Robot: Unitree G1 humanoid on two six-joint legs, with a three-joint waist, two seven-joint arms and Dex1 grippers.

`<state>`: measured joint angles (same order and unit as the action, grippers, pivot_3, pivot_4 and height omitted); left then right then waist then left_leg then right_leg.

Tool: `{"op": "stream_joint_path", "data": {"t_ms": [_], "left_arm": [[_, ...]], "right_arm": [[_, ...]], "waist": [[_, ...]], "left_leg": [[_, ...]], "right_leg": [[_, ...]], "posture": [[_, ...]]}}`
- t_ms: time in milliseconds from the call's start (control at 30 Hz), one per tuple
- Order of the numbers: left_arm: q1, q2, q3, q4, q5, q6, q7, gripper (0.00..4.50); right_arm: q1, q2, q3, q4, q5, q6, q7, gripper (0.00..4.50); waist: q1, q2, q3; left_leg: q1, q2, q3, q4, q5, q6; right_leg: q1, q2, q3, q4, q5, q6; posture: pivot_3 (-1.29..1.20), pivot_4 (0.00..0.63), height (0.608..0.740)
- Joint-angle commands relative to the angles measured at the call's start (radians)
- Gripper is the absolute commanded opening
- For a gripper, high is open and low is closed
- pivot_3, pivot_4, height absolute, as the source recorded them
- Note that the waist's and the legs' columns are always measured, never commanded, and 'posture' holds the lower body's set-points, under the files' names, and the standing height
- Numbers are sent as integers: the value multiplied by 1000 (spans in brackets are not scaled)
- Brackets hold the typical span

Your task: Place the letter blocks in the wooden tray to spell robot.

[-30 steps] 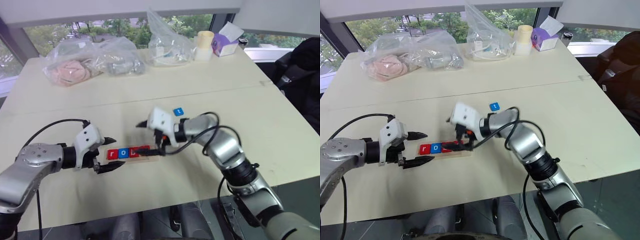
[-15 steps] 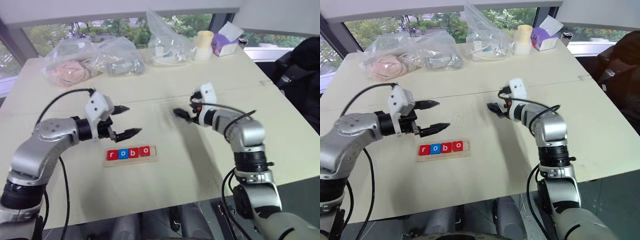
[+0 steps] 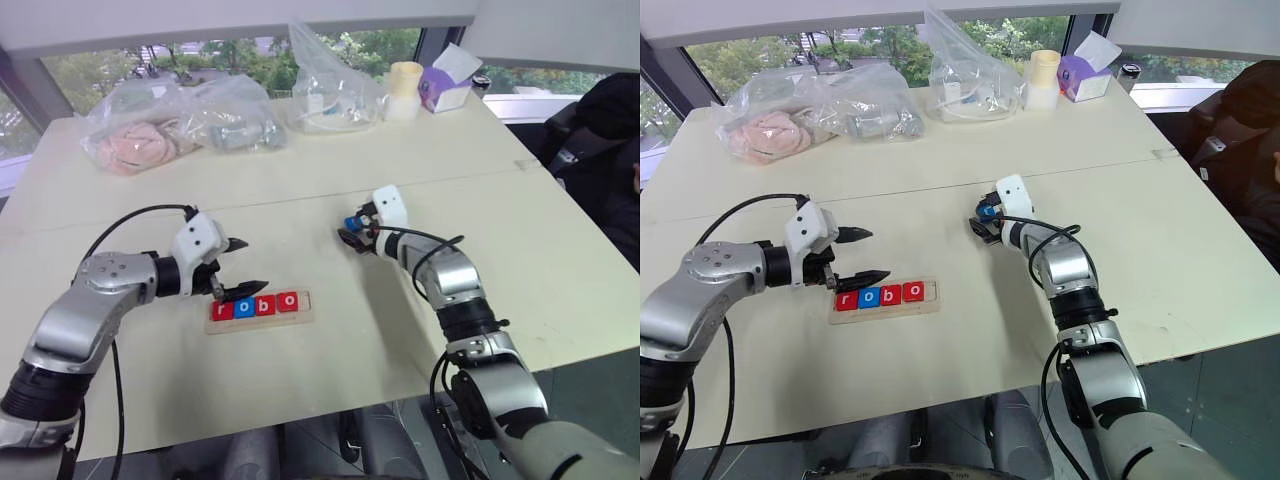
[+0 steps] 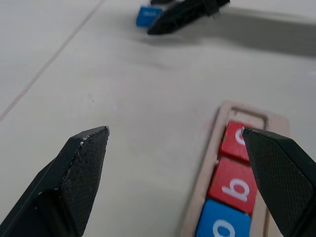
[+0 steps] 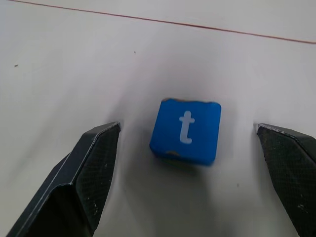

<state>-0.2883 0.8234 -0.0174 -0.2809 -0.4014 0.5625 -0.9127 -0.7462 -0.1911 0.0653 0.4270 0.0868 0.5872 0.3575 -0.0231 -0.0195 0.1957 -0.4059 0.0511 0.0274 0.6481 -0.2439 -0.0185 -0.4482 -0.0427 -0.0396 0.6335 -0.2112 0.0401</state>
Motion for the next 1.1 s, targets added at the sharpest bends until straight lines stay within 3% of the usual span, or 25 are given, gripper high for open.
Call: {"op": "stream_joint_path", "data": {"t_ms": [33, 200, 300, 367, 467, 533, 700, 800, 1000, 1100], "left_arm": [[1, 10, 25, -47, 4, -7, 4, 4500], [6, 14, 24, -56, 11, -2, 11, 4500], [12, 21, 0, -58, 34, -15, 3, 4500], [11, 14, -4, -75, 24, -4, -6, 4500], [1, 12, -9, -98, 8, 10, -22, 4500], [-15, 11, -31, -85, 32, -9, -31, 4500], [-47, -8, -58, -47, 66, -35, -28, 4500], [-58, -19, -69, -42, 65, -34, -37, 4500], [-76, -25, -82, -5, 81, -58, -58, 4500], [-89, -30, -86, 5, 86, -61, -61, 4500]], "right_arm": [[-14, 10, 27, 26, -38, 3, -28, 3590], [17, -4, 64, -19, -70, 15, -10, 1184], [32, -16, 61, -86, -74, 41, -12, 1204], [69, -57, 62, -238, -67, 106, 16, 1204], [139, -97, 12, -521, -22, 342, 14, 1204], [179, -54, -59, -722, 10, 589, -34, 1204], [189, 112, -164, -950, -1, 965, -140, 1204], [227, 234, -179, -1018, -20, 1026, -221, 1204], [307, 232, -94, -1046, 62, 1027, -223, 1204], [309, 234, -110, -1039, 88, 1027, -233, 2662]], "waist": [[3, 0, 0], [4, 0, 0], [5, 0, 0], [12, 0, 0], [15, 0, 0], [13, 0, 0], [7, 0, 0], [8, 0, 0], [8, 1, 0], [9, 0, 0]], "left_leg": [[0, 0, 0, 0, 0, 0], [0, 0, 0, 1, 0, 0], [0, 0, 0, 0, 0, 0], [0, 0, 0, 0, 0, 0], [-2, -1, 0, 0, 0, 0], [-3, -1, 0, 0, 0, 0], [-1, 0, 0, 0, 0, 0], [0, 1, -3, 0, 0, 0], [-2, -1, -1, 0, 0, 0], [-2, -1, -1, 1, 0, 0]], "right_leg": [[0, 0, 0, 0, 0, 0], [0, -1, 0, 0, 0, -1], [0, -1, 0, 0, 0, 0], [0, -1, 0, 0, 0, 0], [-1, -2, 0, -1, -1, 1], [-1, -2, 0, -1, -1, 1], [-1, 0, 0, 1, -1, -1], [-1, 1, -1, 1, -3, -2], [-1, -2, -1, -1, -3, -2], [-1, -2, -1, -1, -3, -1]], "posture": [[0, 150, 740], [0, 150, 740], [0, 150, 740], [0, 150, 740], [0, 150, 740], [0, 150, 740], [0, 150, 740], [0, 150, 740], [0, 150, 740], [0, 150, 740]]}}
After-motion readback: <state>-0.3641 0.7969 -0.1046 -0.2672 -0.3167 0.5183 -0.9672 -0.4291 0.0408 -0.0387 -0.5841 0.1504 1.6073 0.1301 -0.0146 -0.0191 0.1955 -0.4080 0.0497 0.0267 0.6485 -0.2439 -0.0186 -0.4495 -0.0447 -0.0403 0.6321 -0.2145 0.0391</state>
